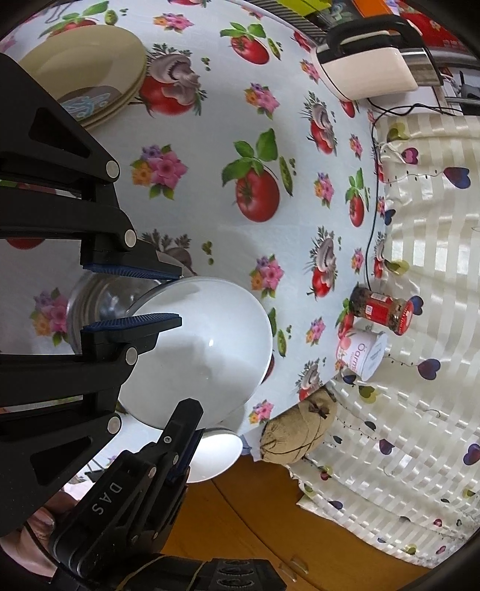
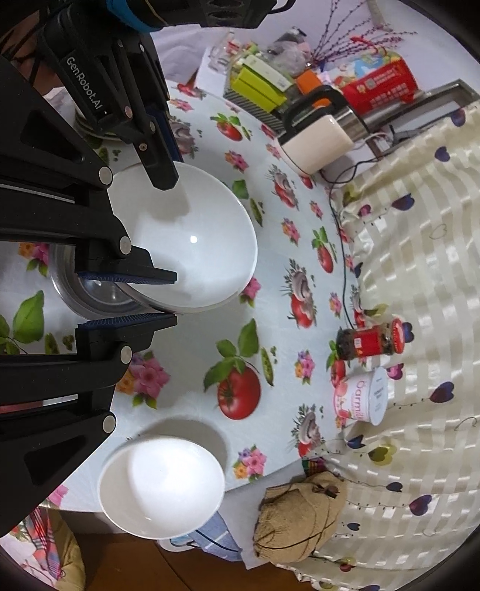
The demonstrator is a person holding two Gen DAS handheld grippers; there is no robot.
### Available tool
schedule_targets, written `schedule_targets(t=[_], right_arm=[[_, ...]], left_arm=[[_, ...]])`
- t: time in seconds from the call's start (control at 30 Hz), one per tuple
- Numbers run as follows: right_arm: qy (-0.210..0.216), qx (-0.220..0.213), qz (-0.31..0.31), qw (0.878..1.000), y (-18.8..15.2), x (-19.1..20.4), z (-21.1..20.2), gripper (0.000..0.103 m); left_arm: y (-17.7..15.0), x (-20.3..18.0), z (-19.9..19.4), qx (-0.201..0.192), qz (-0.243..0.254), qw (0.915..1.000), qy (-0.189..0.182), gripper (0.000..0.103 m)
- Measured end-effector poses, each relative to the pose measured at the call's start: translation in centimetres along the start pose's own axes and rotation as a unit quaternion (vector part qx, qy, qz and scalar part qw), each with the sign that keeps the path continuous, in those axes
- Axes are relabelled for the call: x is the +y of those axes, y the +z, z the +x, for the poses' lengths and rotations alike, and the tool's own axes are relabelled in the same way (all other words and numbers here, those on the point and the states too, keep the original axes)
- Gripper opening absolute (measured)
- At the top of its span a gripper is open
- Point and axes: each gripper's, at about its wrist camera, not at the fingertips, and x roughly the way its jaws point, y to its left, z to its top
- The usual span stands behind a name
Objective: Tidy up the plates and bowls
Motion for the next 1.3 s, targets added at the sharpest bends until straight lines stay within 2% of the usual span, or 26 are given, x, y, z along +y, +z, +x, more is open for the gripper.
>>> schedule_targets(t=[0.9,1.3], right_arm=[[0.002,0.045,-0.006,0.999,-2.3,0.1,2.9,0.016],[0.005,0.047,-0.008,0.999,-2.4,-0.1,3.1,0.019]], left_arm=[[-2.2,1.1,2.6,0.039,-0.002,0.9992,0.009,0.02],[-2.2,1.4,2.5,0.032,0.0,0.9995,-0.003,0.02]])
